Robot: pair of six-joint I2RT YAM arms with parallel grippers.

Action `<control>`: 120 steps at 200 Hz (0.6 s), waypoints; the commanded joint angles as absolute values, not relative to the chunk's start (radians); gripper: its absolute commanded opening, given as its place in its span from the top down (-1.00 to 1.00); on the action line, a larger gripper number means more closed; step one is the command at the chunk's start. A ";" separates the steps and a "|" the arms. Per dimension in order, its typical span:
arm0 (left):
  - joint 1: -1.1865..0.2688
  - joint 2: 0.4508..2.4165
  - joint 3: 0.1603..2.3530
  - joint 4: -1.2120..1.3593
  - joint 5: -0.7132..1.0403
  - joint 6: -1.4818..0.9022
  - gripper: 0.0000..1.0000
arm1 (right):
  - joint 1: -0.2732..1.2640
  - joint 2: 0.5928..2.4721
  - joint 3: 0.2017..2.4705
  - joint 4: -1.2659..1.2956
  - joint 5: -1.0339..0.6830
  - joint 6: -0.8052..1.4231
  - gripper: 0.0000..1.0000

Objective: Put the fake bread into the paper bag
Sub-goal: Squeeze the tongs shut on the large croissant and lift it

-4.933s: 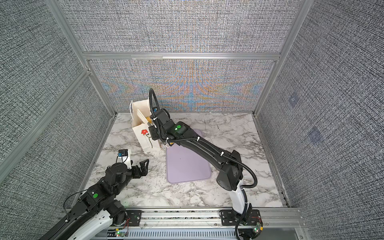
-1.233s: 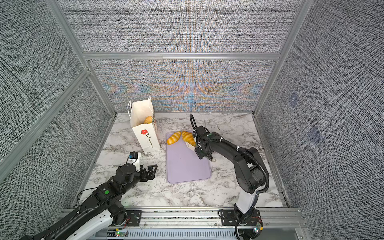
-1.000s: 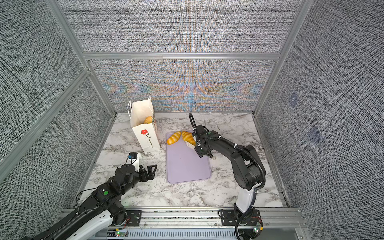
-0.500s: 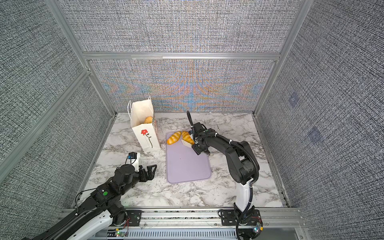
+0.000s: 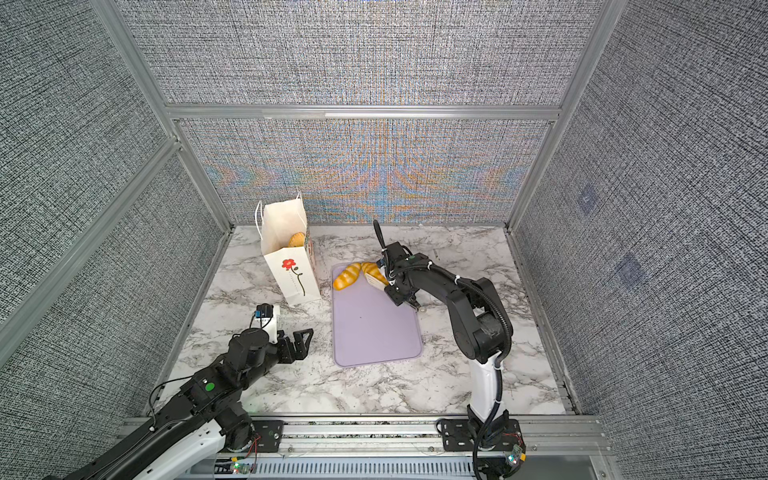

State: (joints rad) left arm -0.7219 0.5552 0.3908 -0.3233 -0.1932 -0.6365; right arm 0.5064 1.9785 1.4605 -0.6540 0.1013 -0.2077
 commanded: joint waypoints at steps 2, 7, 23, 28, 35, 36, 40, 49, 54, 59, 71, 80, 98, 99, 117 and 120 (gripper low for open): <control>-0.722 0.542 0.400 -0.352 -0.219 -0.627 -0.99 | 0.507 1.950 1.441 -0.673 0.094 -0.214 0.05; -0.722 0.540 0.403 -0.354 -0.221 -0.627 -0.99 | 0.507 1.944 1.435 -0.673 0.095 -0.212 0.09; -0.722 0.539 0.406 -0.361 -0.222 -0.626 -0.99 | 0.506 1.925 1.420 -0.673 0.093 -0.202 0.19; -0.723 0.538 0.408 -0.363 -0.222 -0.629 -0.98 | 0.507 1.920 1.413 -0.674 0.092 -0.198 0.21; -0.721 0.538 0.409 -0.365 -0.222 -0.629 -0.99 | 0.505 1.912 1.406 -0.674 0.094 -0.190 0.22; -0.721 0.538 0.409 -0.365 -0.222 -0.629 -0.99 | 0.505 1.912 1.406 -0.675 0.094 -0.190 0.22; -0.721 0.538 0.410 -0.366 -0.221 -0.630 -0.99 | 0.505 1.907 1.402 -0.675 0.093 -0.185 0.22; -0.721 0.538 0.412 -0.368 -0.221 -0.632 -0.99 | 0.503 1.896 1.395 -0.677 0.088 -0.177 0.23; -0.721 0.536 0.413 -0.369 -0.221 -0.632 -0.99 | 0.504 1.888 1.387 -0.677 0.085 -0.172 0.24; -0.721 0.536 0.414 -0.371 -0.222 -0.632 -0.99 | 0.503 1.879 1.378 -0.673 0.082 -0.167 0.24; -0.722 0.534 0.416 -0.374 -0.223 -0.634 -0.99 | 0.504 1.853 1.351 -0.662 0.073 -0.155 0.25; -0.721 0.532 0.416 -0.376 -0.225 -0.634 -0.98 | 0.504 1.836 1.331 -0.656 0.069 -0.147 0.25; -0.721 0.528 0.420 -0.383 -0.224 -0.633 -0.99 | 0.505 1.795 1.293 -0.648 0.065 -0.131 0.27; -0.721 0.528 0.420 -0.383 -0.226 -0.633 -0.99 | 0.505 1.794 1.290 -0.647 0.066 -0.131 0.27; -0.723 0.526 0.423 -0.387 -0.228 -0.634 -0.99 | 0.504 1.751 1.248 -0.639 0.074 -0.108 0.27; -0.723 0.526 0.423 -0.388 -0.229 -0.634 -0.99 | 0.505 1.745 1.240 -0.637 0.074 -0.105 0.27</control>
State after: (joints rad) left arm -0.7219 0.5274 0.4145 -0.3843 -0.2111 -0.6365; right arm 0.5041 1.7878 1.2766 -0.6575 0.0734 -0.1482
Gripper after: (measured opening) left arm 0.993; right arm 0.364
